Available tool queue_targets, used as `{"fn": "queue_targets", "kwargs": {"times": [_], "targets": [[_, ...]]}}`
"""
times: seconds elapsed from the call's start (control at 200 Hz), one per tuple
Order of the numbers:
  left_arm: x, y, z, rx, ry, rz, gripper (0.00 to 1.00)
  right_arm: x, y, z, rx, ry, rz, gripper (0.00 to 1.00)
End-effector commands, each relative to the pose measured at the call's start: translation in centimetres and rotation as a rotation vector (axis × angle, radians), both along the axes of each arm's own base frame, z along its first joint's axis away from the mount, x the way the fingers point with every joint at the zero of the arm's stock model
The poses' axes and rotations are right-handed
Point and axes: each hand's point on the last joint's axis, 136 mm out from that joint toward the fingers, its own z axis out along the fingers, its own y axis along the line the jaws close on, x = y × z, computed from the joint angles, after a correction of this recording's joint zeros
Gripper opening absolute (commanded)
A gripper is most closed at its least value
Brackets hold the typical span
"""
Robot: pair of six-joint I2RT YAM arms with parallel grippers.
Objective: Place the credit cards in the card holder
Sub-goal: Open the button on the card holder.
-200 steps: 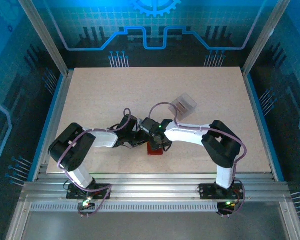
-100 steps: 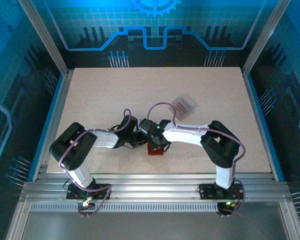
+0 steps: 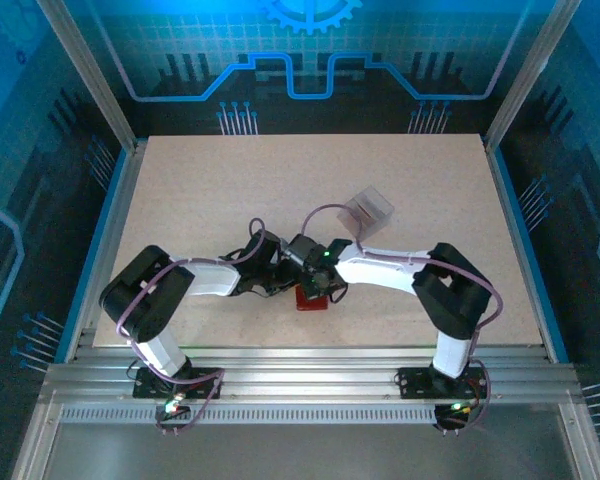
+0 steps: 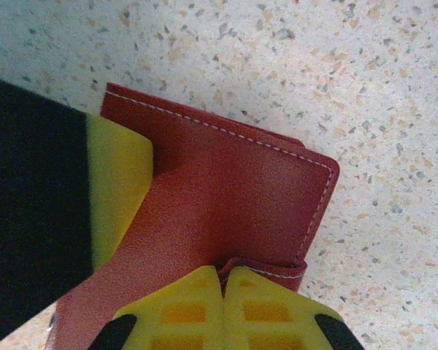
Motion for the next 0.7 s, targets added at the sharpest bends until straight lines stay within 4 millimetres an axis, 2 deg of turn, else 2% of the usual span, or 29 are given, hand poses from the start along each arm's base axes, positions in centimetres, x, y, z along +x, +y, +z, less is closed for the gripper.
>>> {"fn": "queue_targets", "kwargs": {"times": [0.0,0.135,0.225,0.375,0.48,0.56,0.615,0.695], "targets": [[-4.7,5.0,-7.2,0.291,0.229,0.068,0.00,-0.8,0.0,1.7,0.169,0.064,-0.008,0.00],[-4.8,5.1,-7.4,0.311,0.234,0.068,0.00,-0.3,-1.0,2.8,0.258,0.071,-0.037,0.00],[-4.8,4.9,-7.4,0.324,0.235,0.063,0.00,-0.3,-1.8,2.6,0.292,0.090,-0.063,0.00],[-4.5,3.9,-6.7,0.280,0.214,0.034,0.00,0.1,-5.4,1.2,0.262,0.107,-0.186,0.00],[-4.0,2.5,-5.8,0.224,0.186,-0.002,0.00,-0.2,-8.0,0.0,0.223,0.103,-0.290,0.13],[-3.9,1.8,-5.4,0.217,0.164,-0.020,0.00,-0.2,-9.4,0.2,0.196,0.055,-0.345,0.34],[-4.0,1.7,-5.3,0.216,0.159,-0.026,0.00,-0.2,-10.3,0.7,0.176,0.019,-0.367,0.40],[-4.1,1.6,-5.1,0.209,0.152,-0.029,0.01,0.1,-11.5,1.8,0.124,-0.041,-0.386,0.41]]}}
